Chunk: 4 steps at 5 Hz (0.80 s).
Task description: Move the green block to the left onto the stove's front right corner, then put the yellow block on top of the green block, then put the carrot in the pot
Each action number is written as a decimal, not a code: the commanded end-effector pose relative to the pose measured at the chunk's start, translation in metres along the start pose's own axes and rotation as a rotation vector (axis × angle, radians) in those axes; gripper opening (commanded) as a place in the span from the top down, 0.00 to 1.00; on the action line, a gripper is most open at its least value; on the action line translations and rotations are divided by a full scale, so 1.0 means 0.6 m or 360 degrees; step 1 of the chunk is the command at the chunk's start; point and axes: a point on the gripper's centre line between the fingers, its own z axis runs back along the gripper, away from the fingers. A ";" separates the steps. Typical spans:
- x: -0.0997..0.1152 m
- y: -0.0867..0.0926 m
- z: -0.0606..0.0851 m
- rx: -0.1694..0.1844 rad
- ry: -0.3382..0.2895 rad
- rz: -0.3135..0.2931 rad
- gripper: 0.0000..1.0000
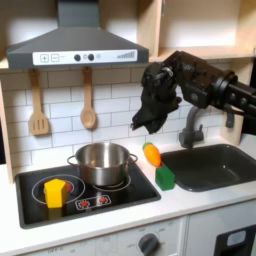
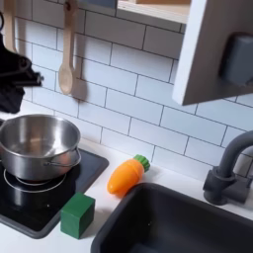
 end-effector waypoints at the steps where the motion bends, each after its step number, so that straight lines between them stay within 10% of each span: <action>1: -0.076 -0.012 0.013 -0.0024 0.0259 -0.0100 1.00; 4: -0.180 -0.057 0.059 -0.0136 0.0465 -0.0461 1.00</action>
